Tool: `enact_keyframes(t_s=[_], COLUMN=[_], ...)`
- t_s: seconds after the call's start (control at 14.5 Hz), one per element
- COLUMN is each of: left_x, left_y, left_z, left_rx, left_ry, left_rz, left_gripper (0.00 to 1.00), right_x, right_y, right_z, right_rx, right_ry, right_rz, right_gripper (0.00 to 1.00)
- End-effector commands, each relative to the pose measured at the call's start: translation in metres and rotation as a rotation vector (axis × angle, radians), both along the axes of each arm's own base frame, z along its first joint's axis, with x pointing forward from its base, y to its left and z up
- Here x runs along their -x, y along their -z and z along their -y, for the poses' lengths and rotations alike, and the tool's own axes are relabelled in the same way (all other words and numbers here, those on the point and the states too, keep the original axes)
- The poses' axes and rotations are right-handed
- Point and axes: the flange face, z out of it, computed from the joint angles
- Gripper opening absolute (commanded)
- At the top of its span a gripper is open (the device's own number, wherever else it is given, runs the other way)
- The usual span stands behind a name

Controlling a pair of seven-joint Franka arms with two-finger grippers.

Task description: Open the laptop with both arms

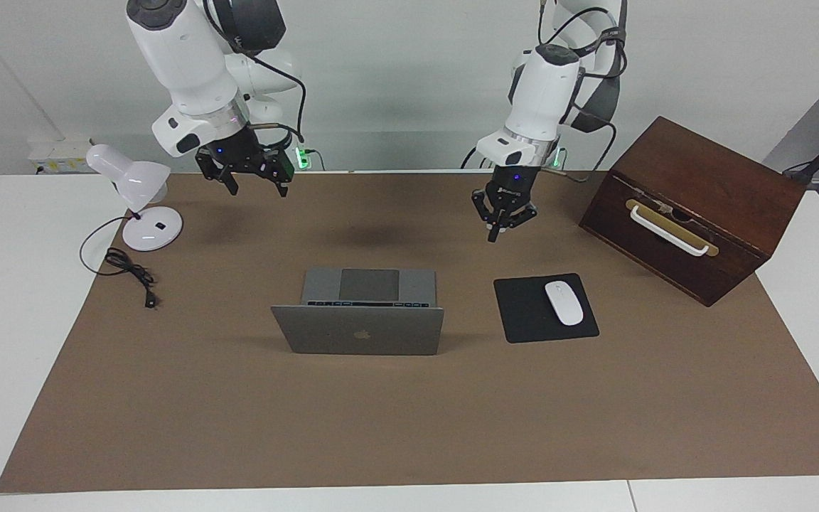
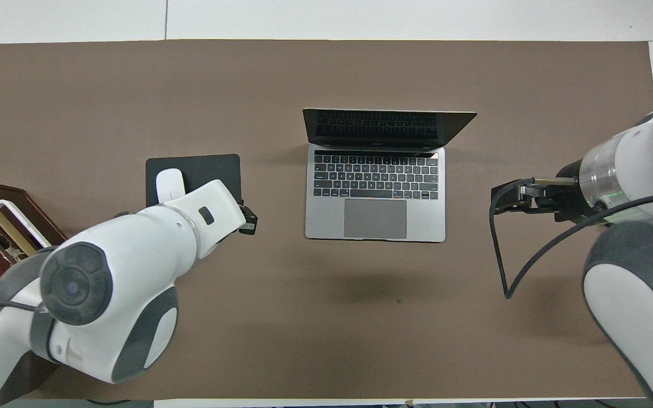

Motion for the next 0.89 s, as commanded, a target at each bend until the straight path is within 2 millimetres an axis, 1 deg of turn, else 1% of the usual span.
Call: enact_keyframes(t_s=[0.0,0.07,0.21,0.28,0.34,0.41,0.48,0.55,0.62,0.69,0.76,0.83], left_x=[-0.006,-0.012,-0.021,-0.025,-0.028,-0.031,-0.033,-0.035,-0.037,-0.038,-0.038,-0.039], left_y=[-0.032,-0.047,-0.071,-0.078,-0.083,-0.085,-0.088,-0.091,-0.094,-0.093,-0.094,-0.098], left_z=[-0.025,-0.039,-0.073,-0.093,-0.112,-0.127,-0.139,-0.156,-0.174,-0.189,-0.203,-0.212], left_rx=[-0.039,-0.055,-0.088,-0.100,-0.106,-0.109,-0.108,-0.105,-0.098,-0.091,-0.087,-0.082], left_ry=[0.017,0.016,0.039,0.037,0.032,0.022,0.002,-0.029,-0.061,-0.081,-0.095,-0.102], left_rz=[-0.065,-0.093,-0.141,-0.165,-0.182,-0.196,-0.207,-0.217,-0.225,-0.236,-0.241,-0.240], left_gripper=[0.00,0.00,0.00,0.00,0.00,0.00,0.24,0.77,1.00,1.00,1.00,1.00], right_x=[-0.024,-0.024,-0.024,-0.021,-0.018,-0.017,-0.016,-0.019,-0.026,-0.033,-0.033,-0.034], right_y=[-0.016,-0.021,-0.030,-0.034,-0.037,-0.043,-0.050,-0.052,-0.042,-0.032,-0.033,-0.030], right_z=[0.035,0.045,0.048,0.051,0.060,0.067,0.071,0.076,0.078,0.081,0.089,0.096], right_rx=[0.004,0.002,0.008,0.008,0.008,0.008,0.007,0.006,0.007,0.006,0.008,0.009], right_ry=[-0.073,-0.095,-0.114,-0.113,-0.102,-0.108,-0.116,-0.111,-0.105,-0.099,-0.086,-0.082], right_rz=[0.015,0.011,-0.021,-0.035,-0.040,-0.048,-0.055,-0.049,-0.043,-0.047,-0.050,-0.067], right_gripper=[1.00,1.00,1.00,1.00,1.00,1.00,1.00,1.00,1.00,1.00,1.00,1.00])
